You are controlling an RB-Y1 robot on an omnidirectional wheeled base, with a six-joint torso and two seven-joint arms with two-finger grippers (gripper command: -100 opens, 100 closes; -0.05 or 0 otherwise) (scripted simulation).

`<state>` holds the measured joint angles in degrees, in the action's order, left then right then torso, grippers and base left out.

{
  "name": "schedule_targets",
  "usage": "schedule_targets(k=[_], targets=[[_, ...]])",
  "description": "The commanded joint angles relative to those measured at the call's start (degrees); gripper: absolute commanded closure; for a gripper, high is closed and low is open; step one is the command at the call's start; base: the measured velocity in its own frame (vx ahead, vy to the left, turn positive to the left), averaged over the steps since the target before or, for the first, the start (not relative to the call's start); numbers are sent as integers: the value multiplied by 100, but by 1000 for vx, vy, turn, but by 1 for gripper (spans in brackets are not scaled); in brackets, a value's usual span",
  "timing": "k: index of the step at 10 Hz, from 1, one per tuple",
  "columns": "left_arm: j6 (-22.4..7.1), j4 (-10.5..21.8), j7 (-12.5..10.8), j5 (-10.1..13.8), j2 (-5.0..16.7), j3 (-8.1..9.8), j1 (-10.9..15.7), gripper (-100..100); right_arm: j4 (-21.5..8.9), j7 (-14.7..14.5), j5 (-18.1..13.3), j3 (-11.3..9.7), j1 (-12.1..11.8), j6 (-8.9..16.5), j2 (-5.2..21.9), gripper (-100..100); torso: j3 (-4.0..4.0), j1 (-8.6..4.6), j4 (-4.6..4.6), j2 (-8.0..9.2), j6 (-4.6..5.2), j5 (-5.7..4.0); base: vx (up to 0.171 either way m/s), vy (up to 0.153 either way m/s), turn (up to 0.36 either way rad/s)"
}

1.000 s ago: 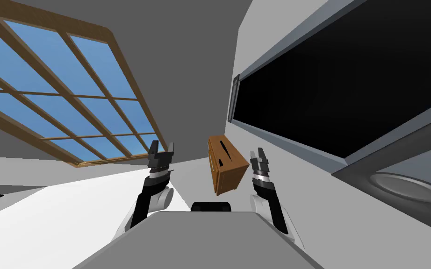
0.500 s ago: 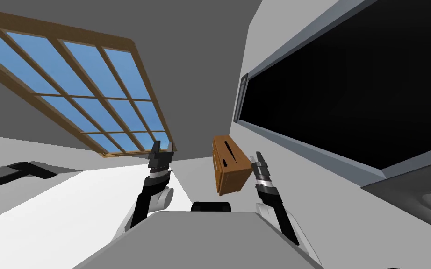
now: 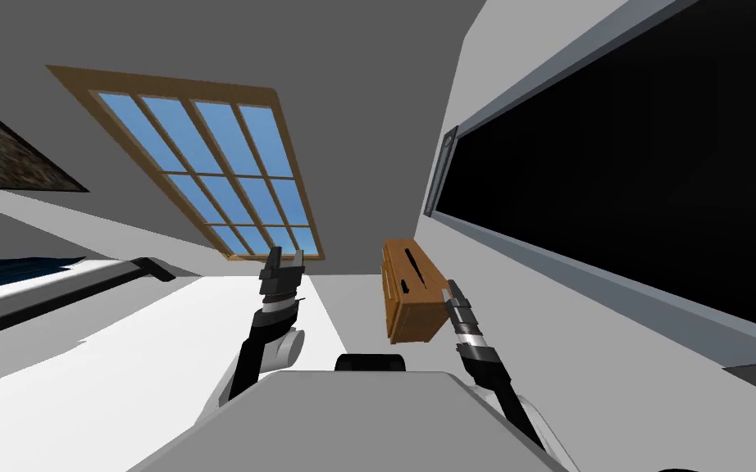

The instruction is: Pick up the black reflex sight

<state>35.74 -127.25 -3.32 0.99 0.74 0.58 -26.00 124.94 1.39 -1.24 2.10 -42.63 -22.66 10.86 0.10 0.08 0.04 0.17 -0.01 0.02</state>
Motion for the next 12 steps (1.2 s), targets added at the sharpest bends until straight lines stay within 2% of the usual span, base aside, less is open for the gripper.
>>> schedule_targets(k=[1, 3, 5, 7, 8, 9, 10, 11, 12], targets=[[0, 0, 0, 0, 0, 0, 0, 0, -45, 12, 16, 1, -286, 76, 180, -100, 0, 0, 0, 0, 0, 0, -38, 44, 343], [0, 0, 0, 0, 0, 1, -1, 0, -45, 12, 16, 1, -347, 76, 180, -100, 0, -2, 0, -1, 5, 0, -22, 15, 44], [0, 0, 0, 0, 0, 1, -1, 0, -138, 20, 33, -4, -823, 160, 397, -100, -2, -7, -1, -3, 5, -1, -27, 31, 302], [0, 0, 0, 0, 0, 0, 0, 0, -190, 22, 41, -7, -1068, 206, 501, -100, 0, 6, 0, 1, -2, 2, -36, 44, 315], [0, 0, 0, 0, 0, 1, -1, 0, -247, 19, 47, -9, -1313, 254, 602, -100, 0, 1, 1, 0, 4, 1, -22, 32, 257], [0, 0, 0, 0, 0, 0, 0, 0, -247, 19, 47, -9, -1313, 254, 602, -100, -2, -3, 0, -4, 0, 0, -14, 21, 126], [0, 0, 0, 0, 0, 1, -1, 0, -309, 13, 52, -12, -1537, 304, 701, -100, -3, -6, -1, -6, 5, -1, -13, 39, 262], [0, 0, 0, 0, 0, 0, -1, 0, -309, 13, 52, -12, -1557, 304, 701, -100, -4, -2, -1, -7, 0, -1, -7, 31, 136], [0, 0, 0, 0, 0, 1, -2, 0, -377, 1, 53, -15, -1767, 358, 797, -100, -5, -3, -1, -9, 5, 0, -6, 38, 246]])
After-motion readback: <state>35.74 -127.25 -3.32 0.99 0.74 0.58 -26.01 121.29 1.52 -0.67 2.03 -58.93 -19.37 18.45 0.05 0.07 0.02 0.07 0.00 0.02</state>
